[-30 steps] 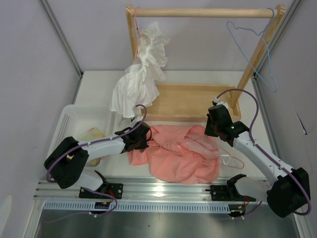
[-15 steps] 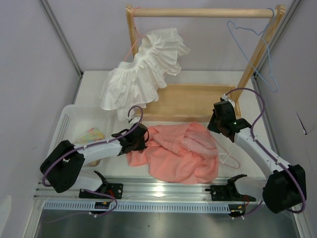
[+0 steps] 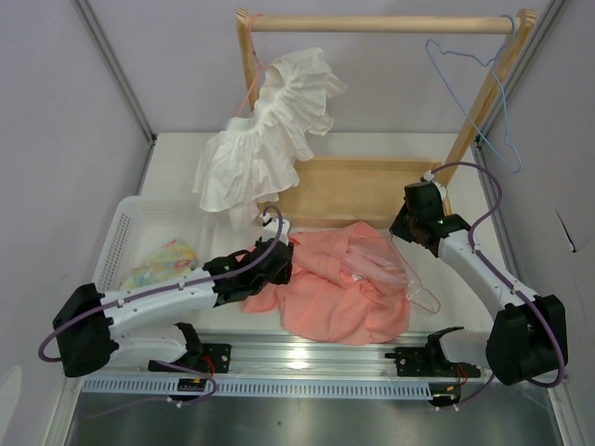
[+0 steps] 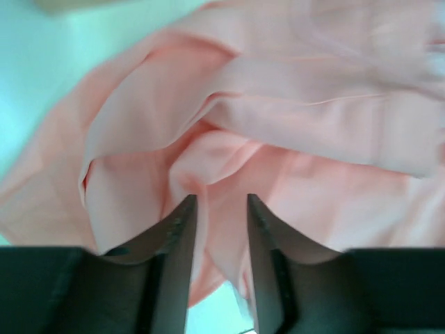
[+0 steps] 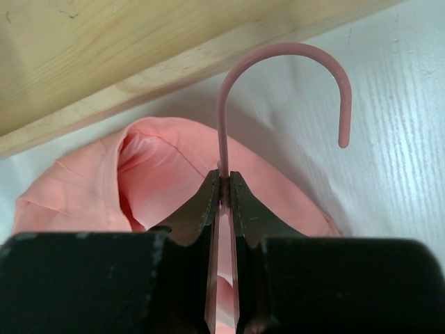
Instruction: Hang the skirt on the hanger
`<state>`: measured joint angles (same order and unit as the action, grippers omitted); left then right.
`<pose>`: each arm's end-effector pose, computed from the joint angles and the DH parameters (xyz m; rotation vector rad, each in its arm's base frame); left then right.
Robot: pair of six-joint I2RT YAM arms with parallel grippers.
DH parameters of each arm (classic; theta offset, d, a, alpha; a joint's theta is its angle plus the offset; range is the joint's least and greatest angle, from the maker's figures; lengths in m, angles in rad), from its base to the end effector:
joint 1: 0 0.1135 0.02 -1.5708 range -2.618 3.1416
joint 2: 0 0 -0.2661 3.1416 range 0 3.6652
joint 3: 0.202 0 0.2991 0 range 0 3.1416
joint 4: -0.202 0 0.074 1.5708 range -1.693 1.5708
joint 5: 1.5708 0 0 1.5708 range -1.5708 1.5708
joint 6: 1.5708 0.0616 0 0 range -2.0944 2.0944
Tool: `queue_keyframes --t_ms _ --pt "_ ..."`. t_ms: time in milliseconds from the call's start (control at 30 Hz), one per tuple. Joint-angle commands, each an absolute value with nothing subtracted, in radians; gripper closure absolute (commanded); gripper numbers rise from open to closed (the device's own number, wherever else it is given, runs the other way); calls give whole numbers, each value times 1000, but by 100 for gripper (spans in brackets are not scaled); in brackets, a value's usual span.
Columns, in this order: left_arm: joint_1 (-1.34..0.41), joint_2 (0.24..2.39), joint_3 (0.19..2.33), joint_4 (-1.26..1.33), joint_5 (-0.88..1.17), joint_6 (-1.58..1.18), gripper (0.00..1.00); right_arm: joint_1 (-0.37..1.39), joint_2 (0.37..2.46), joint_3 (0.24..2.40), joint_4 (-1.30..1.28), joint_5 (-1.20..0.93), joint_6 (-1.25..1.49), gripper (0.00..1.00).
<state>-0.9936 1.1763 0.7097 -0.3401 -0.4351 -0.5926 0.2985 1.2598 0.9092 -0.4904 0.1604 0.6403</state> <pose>0.1834 -0.2341 0.1872 0.2572 2.2887 -0.3010 0.3128 0.0860 0.2221 0.4829 2.3630 0.2438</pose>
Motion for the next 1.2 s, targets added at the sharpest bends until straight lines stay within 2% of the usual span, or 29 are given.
queue_keyframes --t_ms 0,133,200,433,700,933,1167 --pt "-1080 1124 795 -324 -508 -473 55 288 1235 948 -442 126 676 100" --pt "-1161 1170 859 -258 -535 -433 49 284 1221 946 -451 152 702 100" --pt "-1198 1259 911 -233 -569 -437 47 276 1213 943 -448 155 713 100" --pt "-1241 1497 1031 -129 -681 -471 46 262 1227 946 -471 204 729 100" --pt "-1285 1663 1172 -233 -845 -446 45 241 1250 939 -466 207 729 100" --pt "-1296 1715 1190 -262 -796 -443 44 227 1270 936 -462 241 724 100" --pt "-1295 1801 1242 -422 -860 -506 46 222 1301 916 -434 238 724 100"
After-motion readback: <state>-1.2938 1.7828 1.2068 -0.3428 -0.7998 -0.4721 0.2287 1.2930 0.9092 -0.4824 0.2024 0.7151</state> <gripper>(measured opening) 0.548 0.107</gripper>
